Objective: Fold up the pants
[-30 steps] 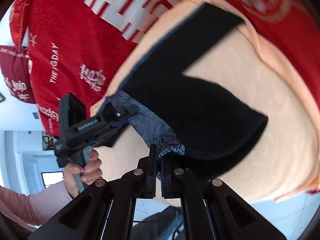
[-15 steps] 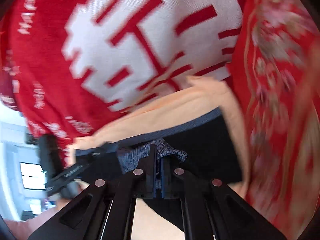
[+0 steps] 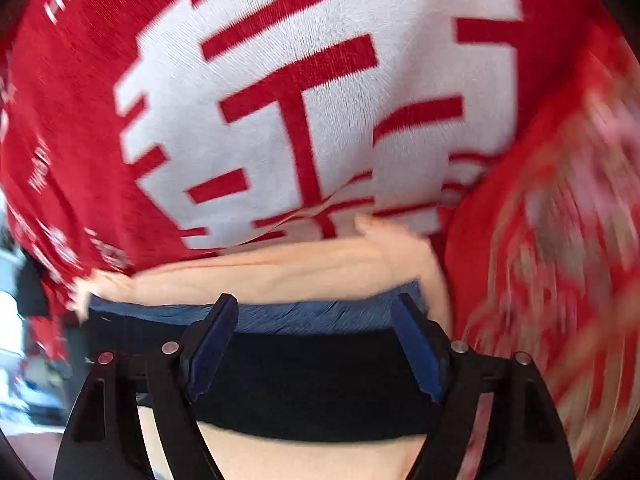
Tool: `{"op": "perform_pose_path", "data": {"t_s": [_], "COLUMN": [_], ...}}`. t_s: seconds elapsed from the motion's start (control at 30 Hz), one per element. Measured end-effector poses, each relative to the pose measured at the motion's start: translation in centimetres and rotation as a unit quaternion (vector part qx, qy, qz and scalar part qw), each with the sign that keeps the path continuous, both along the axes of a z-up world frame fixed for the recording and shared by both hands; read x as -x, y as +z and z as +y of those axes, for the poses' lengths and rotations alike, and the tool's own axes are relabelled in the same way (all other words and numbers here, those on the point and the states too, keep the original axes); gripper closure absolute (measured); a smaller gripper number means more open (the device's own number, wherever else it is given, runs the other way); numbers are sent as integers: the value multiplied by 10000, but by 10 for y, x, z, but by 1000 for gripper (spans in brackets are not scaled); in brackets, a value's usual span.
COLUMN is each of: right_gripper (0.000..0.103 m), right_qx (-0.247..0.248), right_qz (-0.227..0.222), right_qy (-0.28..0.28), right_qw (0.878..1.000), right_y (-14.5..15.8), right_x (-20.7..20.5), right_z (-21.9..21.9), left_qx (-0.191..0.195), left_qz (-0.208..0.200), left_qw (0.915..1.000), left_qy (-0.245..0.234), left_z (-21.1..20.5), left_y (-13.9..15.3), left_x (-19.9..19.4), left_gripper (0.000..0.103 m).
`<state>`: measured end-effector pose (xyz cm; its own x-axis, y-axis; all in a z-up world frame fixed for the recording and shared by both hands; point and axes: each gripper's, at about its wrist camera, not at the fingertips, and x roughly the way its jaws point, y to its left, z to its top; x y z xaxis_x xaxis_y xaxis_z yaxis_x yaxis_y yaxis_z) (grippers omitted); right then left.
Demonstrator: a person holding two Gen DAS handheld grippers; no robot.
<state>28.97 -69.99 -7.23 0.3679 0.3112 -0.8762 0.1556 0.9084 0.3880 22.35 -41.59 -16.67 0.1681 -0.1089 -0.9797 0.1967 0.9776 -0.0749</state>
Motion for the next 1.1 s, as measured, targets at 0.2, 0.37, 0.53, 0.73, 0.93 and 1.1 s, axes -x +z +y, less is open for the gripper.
{"op": "perform_pose_path", "data": {"t_s": [0.2, 0.37, 0.53, 0.73, 0.93, 1.1], "right_gripper": [64, 74, 70, 39, 39, 39], "right_qx": [177, 1008, 1297, 1129, 353, -345], "right_qz": [760, 948, 1019, 1040, 1347, 1460], "right_qy": [10, 12, -333, -117, -105, 15], "right_qw": [9969, 9904, 9857, 9881, 9902, 9887], "right_y": [-61, -105, -96, -77, -76, -77], "right_x": [24, -7, -11, 20, 70, 97], "right_z": [11, 1, -4, 21, 59, 109], "left_qx": [-420, -589, -760, -496, -528, -308], "left_qz": [59, -128, -147, 81, 243, 275], "left_qw": [9991, 9982, 9966, 9971, 9962, 9947], "left_qy": [53, -73, 285, 566, 650, 946], "left_z": [1, -2, 20, 61, 114, 178], "left_y": [-31, -33, -28, -14, -8, -3], "left_x": [2, 0, -6, 7, 33, 55], "left_gripper": [85, 81, 15, 15, 15, 15]}}
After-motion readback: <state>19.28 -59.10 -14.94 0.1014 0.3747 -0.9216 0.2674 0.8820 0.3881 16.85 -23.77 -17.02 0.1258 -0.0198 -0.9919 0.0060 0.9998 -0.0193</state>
